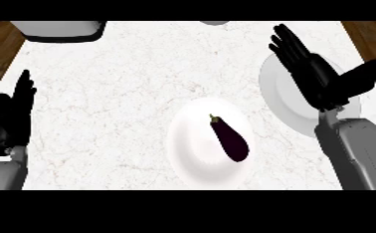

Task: Pick the eggplant from the plate and place it in the plate

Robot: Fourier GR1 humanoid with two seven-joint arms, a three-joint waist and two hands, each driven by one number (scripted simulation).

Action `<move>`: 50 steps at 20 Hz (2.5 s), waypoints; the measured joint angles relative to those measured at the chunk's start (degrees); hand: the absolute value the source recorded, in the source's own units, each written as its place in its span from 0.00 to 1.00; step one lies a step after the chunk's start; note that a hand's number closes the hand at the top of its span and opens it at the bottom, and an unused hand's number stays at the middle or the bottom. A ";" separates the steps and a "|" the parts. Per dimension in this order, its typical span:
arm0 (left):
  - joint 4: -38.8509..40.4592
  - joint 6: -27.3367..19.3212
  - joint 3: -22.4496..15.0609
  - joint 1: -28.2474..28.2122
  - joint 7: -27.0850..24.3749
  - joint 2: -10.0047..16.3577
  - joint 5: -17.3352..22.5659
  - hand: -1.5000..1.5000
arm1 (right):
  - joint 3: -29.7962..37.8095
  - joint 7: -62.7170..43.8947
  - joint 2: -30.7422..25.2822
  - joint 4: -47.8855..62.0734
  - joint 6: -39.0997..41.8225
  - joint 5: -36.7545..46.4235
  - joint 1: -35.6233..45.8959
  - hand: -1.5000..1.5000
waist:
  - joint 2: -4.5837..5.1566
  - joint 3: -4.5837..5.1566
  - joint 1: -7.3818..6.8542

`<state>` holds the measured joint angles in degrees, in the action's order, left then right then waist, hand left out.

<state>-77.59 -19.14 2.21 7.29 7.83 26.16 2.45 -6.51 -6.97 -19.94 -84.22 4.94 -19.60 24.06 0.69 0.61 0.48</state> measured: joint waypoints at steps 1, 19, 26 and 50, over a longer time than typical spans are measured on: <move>-0.52 0.79 -0.03 0.18 0.55 0.19 0.30 0.50 | -0.15 0.00 -0.25 0.82 1.65 -0.39 0.60 1.00 | -0.13 -0.14 -0.22; -1.72 12.31 -7.00 4.84 0.56 -7.37 7.10 0.50 | -17.28 35.03 -5.39 24.46 29.29 20.80 10.32 0.00 | 0.32 -0.75 -3.19; -1.19 13.01 -6.26 4.27 0.41 -7.89 7.08 0.50 | -23.32 44.33 -5.88 34.61 24.44 33.46 16.84 0.00 | -0.07 -0.69 -2.48; -1.72 14.29 -3.45 2.59 0.26 -9.91 4.43 0.50 | -34.85 40.03 0.73 37.54 24.38 58.87 23.60 0.00 | -0.64 -0.61 -0.87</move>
<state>-79.31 -4.85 -1.24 9.88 8.09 16.25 6.88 -41.36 33.06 -19.21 -46.68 29.32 39.28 47.66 0.04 0.00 -0.40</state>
